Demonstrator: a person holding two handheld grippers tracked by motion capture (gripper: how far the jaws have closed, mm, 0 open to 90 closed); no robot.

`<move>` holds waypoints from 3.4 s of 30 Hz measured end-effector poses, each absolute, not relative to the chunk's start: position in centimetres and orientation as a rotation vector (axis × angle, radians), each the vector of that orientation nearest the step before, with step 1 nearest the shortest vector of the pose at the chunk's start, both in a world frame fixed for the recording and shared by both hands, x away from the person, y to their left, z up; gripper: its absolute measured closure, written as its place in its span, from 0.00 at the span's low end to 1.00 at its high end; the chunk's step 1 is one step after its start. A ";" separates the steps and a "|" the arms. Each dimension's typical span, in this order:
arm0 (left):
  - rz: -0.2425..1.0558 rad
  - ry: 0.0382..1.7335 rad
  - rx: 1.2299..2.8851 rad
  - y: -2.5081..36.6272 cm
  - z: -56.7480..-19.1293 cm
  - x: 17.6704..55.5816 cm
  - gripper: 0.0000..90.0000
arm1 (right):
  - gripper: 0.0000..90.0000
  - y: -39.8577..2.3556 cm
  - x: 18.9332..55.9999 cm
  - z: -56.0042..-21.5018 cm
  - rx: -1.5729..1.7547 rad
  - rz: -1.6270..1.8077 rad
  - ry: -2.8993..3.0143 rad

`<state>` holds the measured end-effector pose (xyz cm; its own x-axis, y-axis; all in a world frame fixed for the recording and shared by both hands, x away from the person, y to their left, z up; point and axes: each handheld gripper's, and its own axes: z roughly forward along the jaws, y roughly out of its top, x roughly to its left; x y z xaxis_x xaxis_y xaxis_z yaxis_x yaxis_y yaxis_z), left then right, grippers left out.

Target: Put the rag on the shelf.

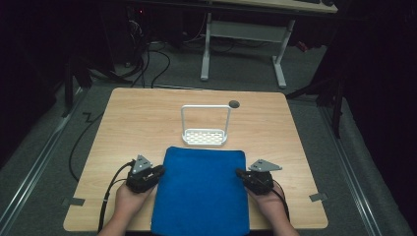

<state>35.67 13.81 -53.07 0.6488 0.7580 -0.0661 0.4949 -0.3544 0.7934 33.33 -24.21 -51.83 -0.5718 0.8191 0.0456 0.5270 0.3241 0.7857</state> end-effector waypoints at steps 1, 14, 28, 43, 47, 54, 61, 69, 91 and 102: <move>0.400 0.965 2.055 13.4 -53.2 35.6 0.95 | 1.00 -23.7 33.5 -52.0 1.192 1.097 2.252; 0.359 0.861 2.146 12.6 -53.3 34.0 0.95 | 1.00 -22.9 33.2 -52.8 1.154 1.004 2.344; 0.371 0.867 2.106 13.6 -52.7 32.5 0.80 | 0.92 -24.2 31.5 -52.3 1.184 1.088 2.331; 0.369 1.107 1.908 14.4 -52.9 37.4 0.61 | 0.81 -24.4 32.2 -52.4 1.166 1.099 2.292; 0.293 1.156 1.861 13.3 -53.4 39.1 0.64 | 0.80 -24.5 32.2 -52.3 1.165 1.107 2.285; 0.247 1.187 1.898 12.9 -53.7 39.7 0.80 | 0.76 -25.4 32.5 -52.1 1.217 1.133 2.213; 0.256 1.164 1.931 12.6 -53.7 39.5 0.91 | 0.61 -25.8 33.0 -52.3 1.296 1.079 2.128; 0.237 1.160 1.926 12.7 -53.7 39.6 0.93 | 0.57 -25.9 34.9 -51.9 1.377 0.999 2.074; 0.272 1.140 1.934 12.5 -53.6 39.3 0.97 | 0.97 -24.6 37.4 -52.9 1.361 0.947 2.160; 0.335 1.064 1.843 13.1 -53.1 38.2 0.97 | 0.98 -25.0 36.1 -51.3 1.306 1.101 2.111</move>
<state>38.23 13.14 -53.09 0.5843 0.7850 -0.2060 0.5259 -0.1729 0.8328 36.11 -24.96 -51.28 -0.4688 0.8818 0.0514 0.5470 0.2441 0.8007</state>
